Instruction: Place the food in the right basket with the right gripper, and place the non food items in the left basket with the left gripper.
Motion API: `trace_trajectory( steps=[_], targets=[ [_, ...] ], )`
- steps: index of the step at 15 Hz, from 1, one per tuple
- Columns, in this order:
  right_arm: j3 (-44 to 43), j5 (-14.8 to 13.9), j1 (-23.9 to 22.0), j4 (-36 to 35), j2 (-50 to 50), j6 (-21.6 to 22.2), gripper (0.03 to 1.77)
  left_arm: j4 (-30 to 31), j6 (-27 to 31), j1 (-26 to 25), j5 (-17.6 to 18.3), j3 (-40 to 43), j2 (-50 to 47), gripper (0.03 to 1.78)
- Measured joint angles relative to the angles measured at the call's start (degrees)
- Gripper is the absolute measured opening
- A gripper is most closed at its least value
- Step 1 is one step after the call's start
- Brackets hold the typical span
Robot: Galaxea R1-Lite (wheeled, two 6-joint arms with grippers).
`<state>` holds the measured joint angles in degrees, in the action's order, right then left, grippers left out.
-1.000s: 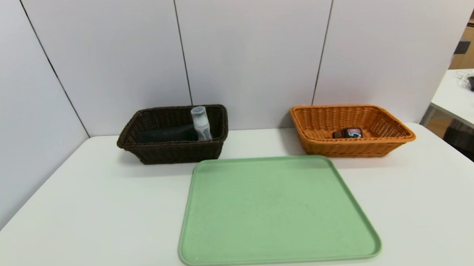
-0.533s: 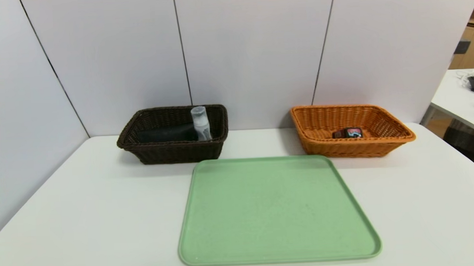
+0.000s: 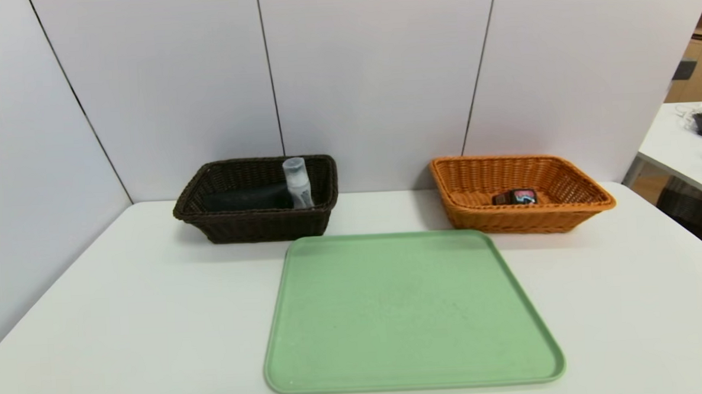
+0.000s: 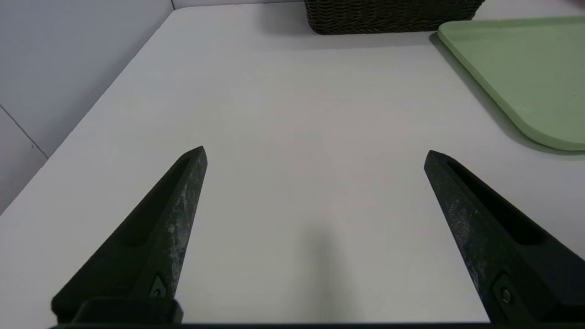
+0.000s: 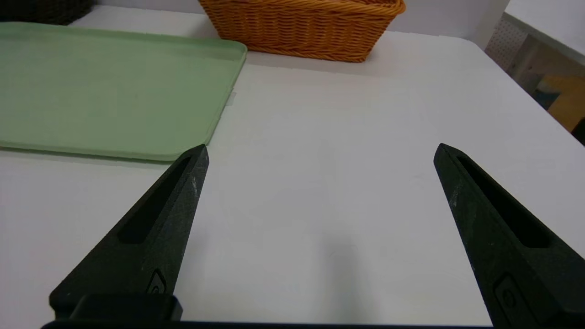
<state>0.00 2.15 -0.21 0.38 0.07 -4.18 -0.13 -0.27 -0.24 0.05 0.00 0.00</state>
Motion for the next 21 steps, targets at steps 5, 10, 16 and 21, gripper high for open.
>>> trace_trajectory(
  steps=[5,10,16,21],
  targets=[
    [0.0,-0.22,0.02,-0.17,-0.02,1.27,1.7,0.09,-0.26,0.0,-0.15,0.0,0.0,1.69],
    [0.0,-0.59,0.02,-0.2,-0.05,2.15,1.7,0.13,-0.77,0.0,-0.21,0.0,0.0,1.69],
    [0.0,-1.63,0.02,-0.22,-0.05,3.89,1.7,0.13,-0.8,0.0,-0.21,0.0,0.0,1.69],
    [0.0,-2.1,0.02,-0.22,-0.05,4.34,1.7,0.13,-0.57,0.0,-0.18,0.0,0.0,1.69]
  ],
)
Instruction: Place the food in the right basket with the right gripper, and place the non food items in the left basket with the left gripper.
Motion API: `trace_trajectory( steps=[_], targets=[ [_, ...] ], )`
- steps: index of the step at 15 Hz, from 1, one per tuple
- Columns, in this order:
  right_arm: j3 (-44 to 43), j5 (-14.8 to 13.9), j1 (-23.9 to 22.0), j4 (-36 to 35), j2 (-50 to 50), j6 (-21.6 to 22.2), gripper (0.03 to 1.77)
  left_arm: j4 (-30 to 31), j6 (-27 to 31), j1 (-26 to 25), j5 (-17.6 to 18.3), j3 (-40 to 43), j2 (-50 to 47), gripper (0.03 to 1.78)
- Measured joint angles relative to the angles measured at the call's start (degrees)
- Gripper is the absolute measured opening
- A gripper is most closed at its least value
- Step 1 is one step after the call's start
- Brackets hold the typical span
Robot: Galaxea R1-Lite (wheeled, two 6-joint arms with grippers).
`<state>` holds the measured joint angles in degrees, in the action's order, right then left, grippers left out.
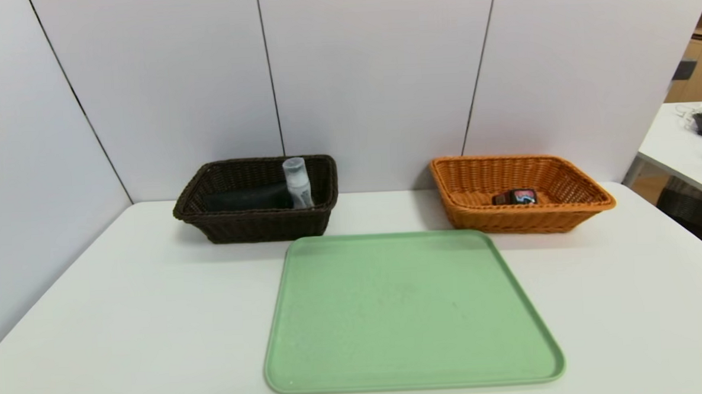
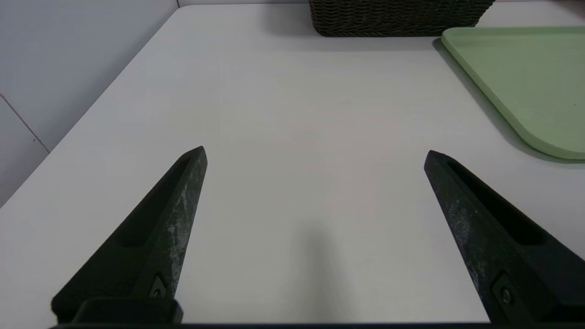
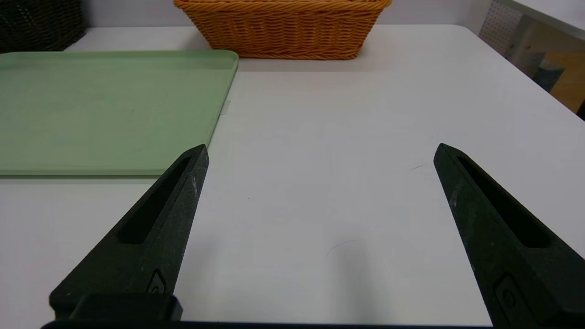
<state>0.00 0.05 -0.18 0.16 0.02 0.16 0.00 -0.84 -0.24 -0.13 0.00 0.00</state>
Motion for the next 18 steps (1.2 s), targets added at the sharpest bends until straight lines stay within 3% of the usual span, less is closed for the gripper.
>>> trace_trajectory(
  steps=[18],
  targets=[
    [0.0,-0.05,-0.09,-0.06,0.0,0.11,1.7,0.0,0.02,0.0,0.02,0.0,0.0,1.69]
  ],
)
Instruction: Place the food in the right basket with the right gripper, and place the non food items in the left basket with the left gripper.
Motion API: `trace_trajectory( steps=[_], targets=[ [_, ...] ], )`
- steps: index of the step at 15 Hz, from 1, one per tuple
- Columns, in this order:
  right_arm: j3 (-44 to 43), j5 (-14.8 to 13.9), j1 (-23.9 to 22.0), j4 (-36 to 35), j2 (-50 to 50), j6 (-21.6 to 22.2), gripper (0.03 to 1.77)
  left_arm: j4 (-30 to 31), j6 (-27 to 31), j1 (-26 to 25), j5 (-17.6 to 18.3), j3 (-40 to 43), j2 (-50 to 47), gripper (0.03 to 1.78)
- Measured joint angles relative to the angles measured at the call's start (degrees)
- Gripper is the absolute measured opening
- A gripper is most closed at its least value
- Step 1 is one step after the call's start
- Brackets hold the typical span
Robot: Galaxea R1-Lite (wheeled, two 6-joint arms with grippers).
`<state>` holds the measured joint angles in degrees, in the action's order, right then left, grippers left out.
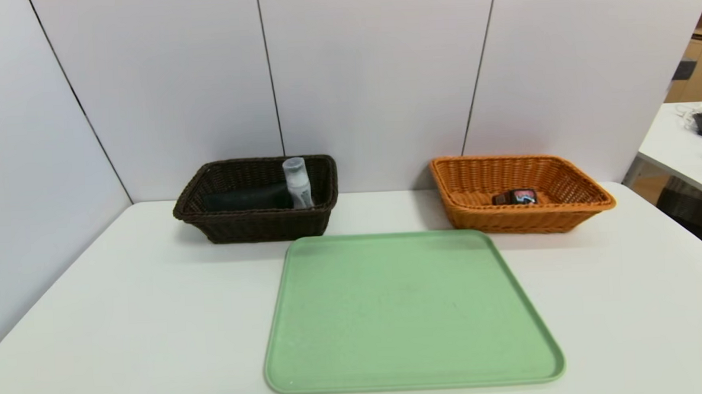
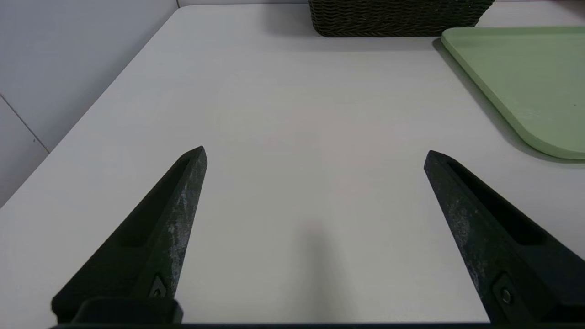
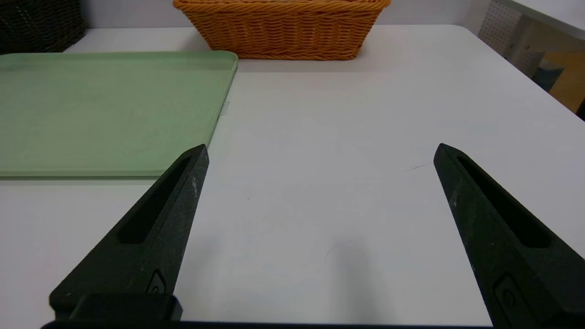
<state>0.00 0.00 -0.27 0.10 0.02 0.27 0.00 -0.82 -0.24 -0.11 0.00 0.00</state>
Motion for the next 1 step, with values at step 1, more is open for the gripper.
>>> trace_trajectory(
  steps=[1],
  targets=[
    [0.0,0.0,0.0,0.01,0.0,-0.02,1.7,0.0,-0.02,0.0,0.01,0.0,0.0,1.69]
  ],
)
